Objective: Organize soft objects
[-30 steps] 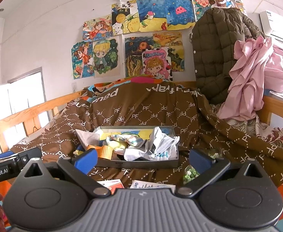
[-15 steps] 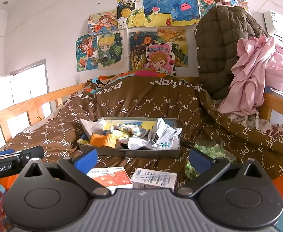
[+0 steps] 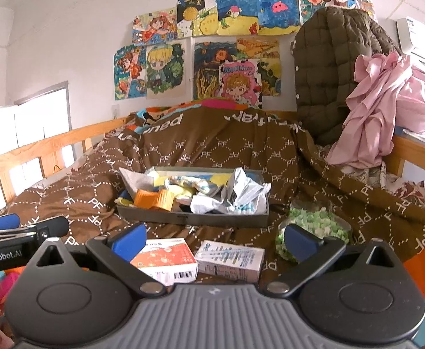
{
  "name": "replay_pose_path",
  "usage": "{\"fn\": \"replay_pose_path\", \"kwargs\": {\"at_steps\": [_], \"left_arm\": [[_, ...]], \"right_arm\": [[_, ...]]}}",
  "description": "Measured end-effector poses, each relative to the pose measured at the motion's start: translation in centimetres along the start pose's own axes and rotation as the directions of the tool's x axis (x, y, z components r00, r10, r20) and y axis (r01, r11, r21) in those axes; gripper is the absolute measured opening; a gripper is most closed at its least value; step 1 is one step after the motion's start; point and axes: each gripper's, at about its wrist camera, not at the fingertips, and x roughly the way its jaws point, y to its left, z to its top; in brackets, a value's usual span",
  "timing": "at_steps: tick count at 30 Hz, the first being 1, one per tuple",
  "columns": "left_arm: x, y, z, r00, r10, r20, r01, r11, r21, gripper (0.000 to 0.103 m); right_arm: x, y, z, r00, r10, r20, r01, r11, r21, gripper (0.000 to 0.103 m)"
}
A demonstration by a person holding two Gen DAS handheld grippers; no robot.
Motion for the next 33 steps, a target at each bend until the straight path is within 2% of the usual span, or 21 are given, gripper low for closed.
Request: {"fn": "replay_pose_path", "kwargs": {"at_steps": [11,23,33], "left_arm": [[0.8,-0.2,-0.7,0.999,0.004,-0.047,-0.004,1.0,0.013,0.102],[2.3,0.2,-1.4,0.992,0.02,-0.122,-0.025,0.999,-0.034,0.102],[2.9,0.0,-1.8,0.992,0.061,-0.111,-0.065,0.997,-0.032,0.102]], "right_arm": [[0.7,-0.1,-1.0,1.0,-0.005,-0.027,0.005,1.0,0.012,0.103],[2.0,-0.4,-1.7,0.998,-0.026,-0.051,0.027,0.999,0.021,0.103],[2.3,-0.3,-2.1,0.996,-0.059,-0.059,0.059,0.998,0.001,0.103]]}}
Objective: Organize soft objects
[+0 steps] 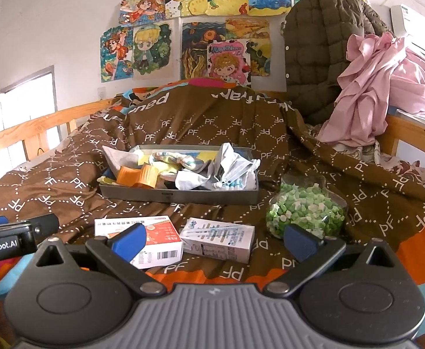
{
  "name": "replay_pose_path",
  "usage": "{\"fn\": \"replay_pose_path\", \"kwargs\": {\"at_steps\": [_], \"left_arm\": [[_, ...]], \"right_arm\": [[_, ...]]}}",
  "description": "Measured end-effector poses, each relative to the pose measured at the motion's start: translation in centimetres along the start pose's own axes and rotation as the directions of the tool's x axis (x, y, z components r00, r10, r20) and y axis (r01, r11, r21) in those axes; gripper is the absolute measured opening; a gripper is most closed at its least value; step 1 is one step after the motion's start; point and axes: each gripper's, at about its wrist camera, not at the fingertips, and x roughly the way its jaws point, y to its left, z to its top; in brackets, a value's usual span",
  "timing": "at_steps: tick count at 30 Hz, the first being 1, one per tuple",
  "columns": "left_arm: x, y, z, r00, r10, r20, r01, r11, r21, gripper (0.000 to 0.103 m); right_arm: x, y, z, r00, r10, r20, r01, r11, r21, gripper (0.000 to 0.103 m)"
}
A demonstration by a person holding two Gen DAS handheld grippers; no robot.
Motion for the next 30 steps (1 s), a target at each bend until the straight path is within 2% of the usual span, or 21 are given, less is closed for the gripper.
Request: {"fn": "replay_pose_path", "kwargs": {"at_steps": [30], "left_arm": [[0.14,-1.01,-0.47,1.0,-0.015,-0.021,0.016,0.998,0.066,0.102]], "right_arm": [[0.36,-0.42,-0.15,0.999,-0.044,-0.009,0.044,0.999,-0.01,0.103]]}}
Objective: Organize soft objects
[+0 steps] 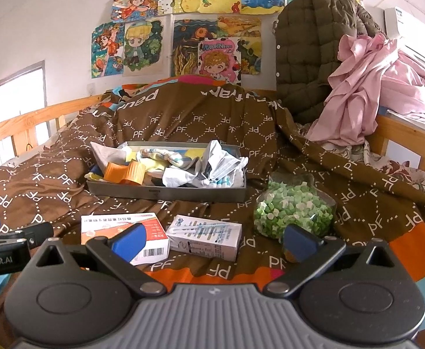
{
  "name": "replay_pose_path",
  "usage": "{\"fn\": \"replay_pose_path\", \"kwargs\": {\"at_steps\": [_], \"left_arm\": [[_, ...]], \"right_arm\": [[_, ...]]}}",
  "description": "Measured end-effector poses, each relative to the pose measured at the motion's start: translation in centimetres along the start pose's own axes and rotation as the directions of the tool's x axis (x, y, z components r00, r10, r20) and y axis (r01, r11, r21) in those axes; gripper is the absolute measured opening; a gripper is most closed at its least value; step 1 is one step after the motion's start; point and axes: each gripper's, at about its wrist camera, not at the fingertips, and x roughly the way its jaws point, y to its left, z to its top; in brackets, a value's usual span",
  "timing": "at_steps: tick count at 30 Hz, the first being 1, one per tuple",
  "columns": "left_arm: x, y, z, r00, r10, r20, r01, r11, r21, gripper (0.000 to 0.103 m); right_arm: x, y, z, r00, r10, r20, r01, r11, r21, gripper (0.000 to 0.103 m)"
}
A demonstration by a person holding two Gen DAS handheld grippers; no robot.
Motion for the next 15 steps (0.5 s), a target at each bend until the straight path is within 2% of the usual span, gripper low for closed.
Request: {"fn": "replay_pose_path", "kwargs": {"at_steps": [15], "left_arm": [[-0.11,-0.19,-0.17,1.0,0.013,0.002,-0.013,1.0,0.002,0.102]], "right_arm": [[0.04,0.08,-0.11,1.0,0.002,-0.003,-0.002,1.0,0.001,0.103]]}}
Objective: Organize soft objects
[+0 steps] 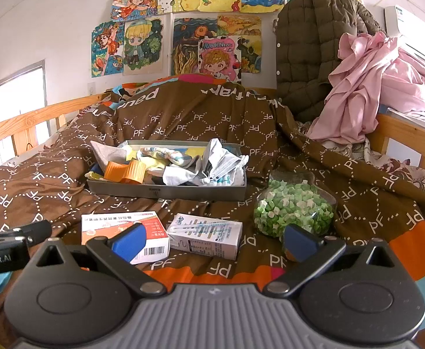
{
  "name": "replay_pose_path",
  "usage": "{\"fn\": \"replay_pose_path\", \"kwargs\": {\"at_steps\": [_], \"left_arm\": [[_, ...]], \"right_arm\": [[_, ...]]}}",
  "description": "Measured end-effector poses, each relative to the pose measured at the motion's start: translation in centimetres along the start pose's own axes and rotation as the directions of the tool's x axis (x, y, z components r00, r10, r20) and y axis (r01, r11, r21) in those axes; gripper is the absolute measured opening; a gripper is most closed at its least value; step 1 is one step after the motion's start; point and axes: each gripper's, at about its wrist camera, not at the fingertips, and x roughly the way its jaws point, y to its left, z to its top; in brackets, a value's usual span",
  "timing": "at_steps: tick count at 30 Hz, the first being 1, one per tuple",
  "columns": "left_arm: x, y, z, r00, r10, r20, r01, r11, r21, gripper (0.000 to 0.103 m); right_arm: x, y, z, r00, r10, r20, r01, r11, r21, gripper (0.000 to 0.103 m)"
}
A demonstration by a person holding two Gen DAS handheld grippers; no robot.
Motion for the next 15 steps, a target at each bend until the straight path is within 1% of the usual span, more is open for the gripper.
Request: {"fn": "replay_pose_path", "kwargs": {"at_steps": [4,9,12,15], "left_arm": [[0.15,0.03,-0.05,1.0,-0.013,-0.016,0.013,1.0,0.008,0.102],[0.18,0.3,-0.02,1.0,-0.013,-0.023,0.013,1.0,-0.006,0.102],[0.36,0.43,0.05,0.999,-0.03,-0.038,0.029,0.999,-0.022,0.102],[0.43,0.36,0.0,0.999,-0.028,-0.042,0.027,0.999,-0.018,0.102]], "right_arm": [[-0.02,0.03,0.01,1.0,0.0,-0.001,0.0,1.0,0.0,0.103],[0.03,0.15,-0.11,1.0,0.002,-0.003,-0.002,1.0,-0.001,0.103],[0.05,0.22,-0.21,1.0,0.002,-0.004,-0.002,1.0,-0.001,0.103],[0.05,0.18,-0.16,1.0,0.002,-0.004,-0.002,1.0,-0.002,0.103]]}}
